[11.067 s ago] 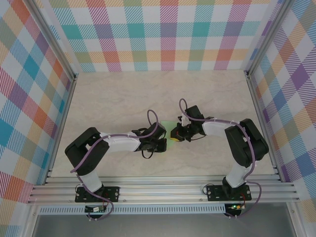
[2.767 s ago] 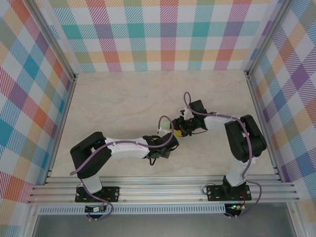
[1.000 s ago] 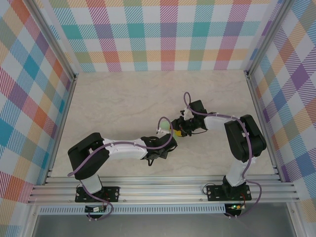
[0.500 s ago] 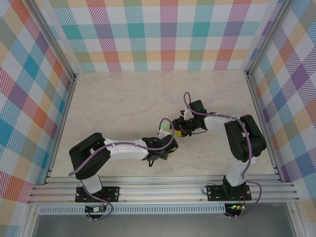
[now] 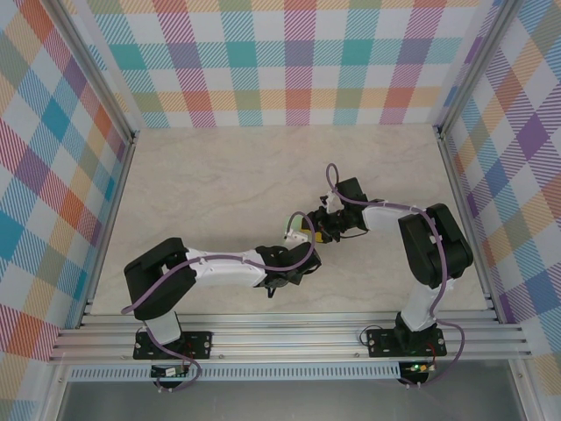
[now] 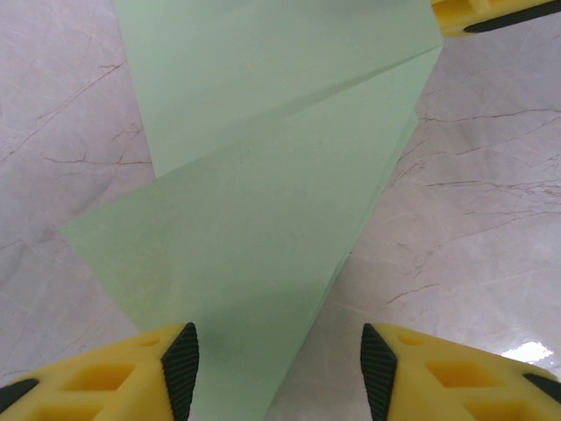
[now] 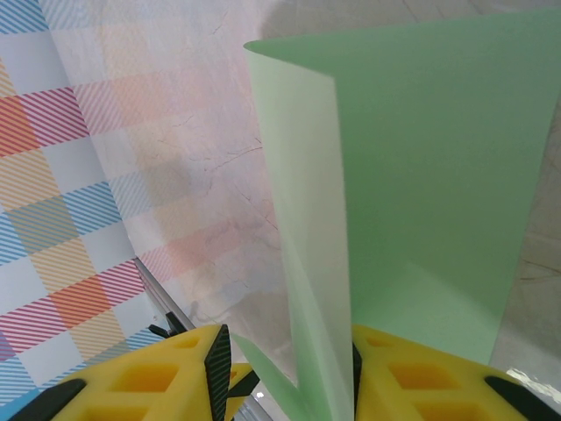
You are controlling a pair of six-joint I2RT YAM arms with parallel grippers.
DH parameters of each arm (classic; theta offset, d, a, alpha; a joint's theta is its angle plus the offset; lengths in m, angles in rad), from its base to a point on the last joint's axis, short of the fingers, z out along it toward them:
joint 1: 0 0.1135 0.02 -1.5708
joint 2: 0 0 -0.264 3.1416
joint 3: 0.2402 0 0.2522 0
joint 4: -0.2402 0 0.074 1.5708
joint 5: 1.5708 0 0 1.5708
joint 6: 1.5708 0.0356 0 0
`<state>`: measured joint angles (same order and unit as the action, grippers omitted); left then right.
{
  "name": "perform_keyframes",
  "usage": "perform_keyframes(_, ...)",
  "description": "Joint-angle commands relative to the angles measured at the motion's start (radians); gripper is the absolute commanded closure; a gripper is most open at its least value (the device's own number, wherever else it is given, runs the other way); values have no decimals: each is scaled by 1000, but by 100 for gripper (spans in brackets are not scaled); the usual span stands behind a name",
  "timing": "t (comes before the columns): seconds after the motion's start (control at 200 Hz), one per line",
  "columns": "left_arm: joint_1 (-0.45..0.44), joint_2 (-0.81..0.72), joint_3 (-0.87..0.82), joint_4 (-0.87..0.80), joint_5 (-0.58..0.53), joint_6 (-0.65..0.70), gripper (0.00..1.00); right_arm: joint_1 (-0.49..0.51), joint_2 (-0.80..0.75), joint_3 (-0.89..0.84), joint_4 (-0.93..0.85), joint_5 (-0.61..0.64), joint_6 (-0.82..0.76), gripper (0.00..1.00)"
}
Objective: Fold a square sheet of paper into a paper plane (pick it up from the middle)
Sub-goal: Fourth fold the wing at the center of the table.
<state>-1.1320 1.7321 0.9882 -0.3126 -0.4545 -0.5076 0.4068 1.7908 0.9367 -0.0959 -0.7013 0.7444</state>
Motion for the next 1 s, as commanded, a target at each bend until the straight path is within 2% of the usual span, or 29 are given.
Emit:
perform_keyframes(0.0,-11,7,1,-6,-4,2,51,4,15,20,-4,-29,-4,62)
perform_keyframes(0.31,-11,52,13,-22,-28,-22,53,4,17,18,-5,-25,-2,62)
perform_keyframes(0.595,-11,16,-22,12,-28,-21,68,4,17,22,-11,-24,-3,62)
perform_keyframes(0.995,-3,0,-39,18,-34,-19,67,5,13,20,-13,-24,-4,63)
